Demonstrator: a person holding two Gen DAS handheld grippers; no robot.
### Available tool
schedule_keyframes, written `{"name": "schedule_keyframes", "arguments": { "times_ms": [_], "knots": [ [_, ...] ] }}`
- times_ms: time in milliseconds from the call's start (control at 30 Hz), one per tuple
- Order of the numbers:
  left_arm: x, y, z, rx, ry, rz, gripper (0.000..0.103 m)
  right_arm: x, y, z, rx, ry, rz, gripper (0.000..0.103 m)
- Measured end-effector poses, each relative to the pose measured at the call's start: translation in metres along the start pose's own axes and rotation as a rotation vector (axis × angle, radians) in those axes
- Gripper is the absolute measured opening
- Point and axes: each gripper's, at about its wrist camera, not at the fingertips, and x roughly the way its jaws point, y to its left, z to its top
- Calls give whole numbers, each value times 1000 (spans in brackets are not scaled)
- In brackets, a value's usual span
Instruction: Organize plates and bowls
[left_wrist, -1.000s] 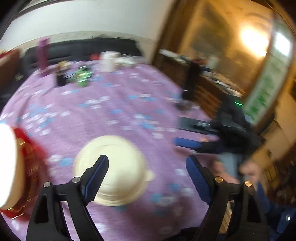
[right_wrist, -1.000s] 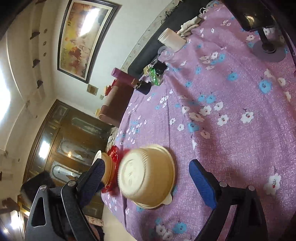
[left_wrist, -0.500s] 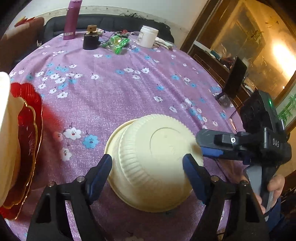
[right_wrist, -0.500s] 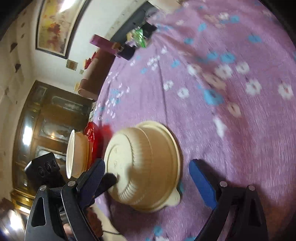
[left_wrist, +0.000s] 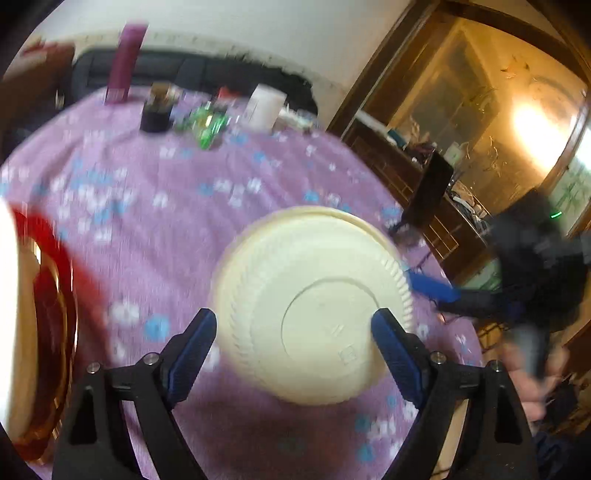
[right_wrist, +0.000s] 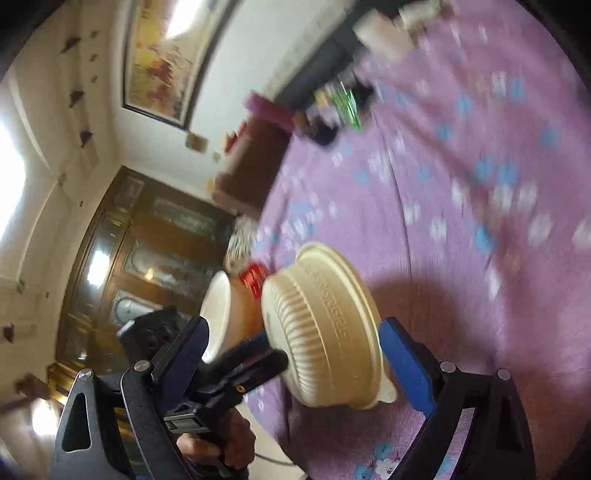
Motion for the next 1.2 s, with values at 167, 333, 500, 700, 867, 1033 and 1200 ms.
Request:
{"name": "schedule_keyframes", "arguments": {
  "times_ms": [167,333,500,700,867,1033,1200],
  "knots": [
    [15,-17,-5,46,59,-20,84,-27,57,11,-193,-40,-11,96],
    [26,-8,-31,23,143,-26,84,20,40,-20,-170,141,6,96],
    [22,0,-31,3,133,15,84,6,32,-7,-115,43,33,94],
    [33,-31,-12,72,121,-12,84,-55,-7,23,-84,-130,-406,94],
    [66,-56,-2,126,142,0,82,-56,-82,18,176,-53,-378,94],
    [91,-41,0,77,187,11,76,-43,-101,8,204,4,-373,94],
    [84,-26,2,47,170,9,77,-25,-98,12,200,41,-305,96]
  ]
}}
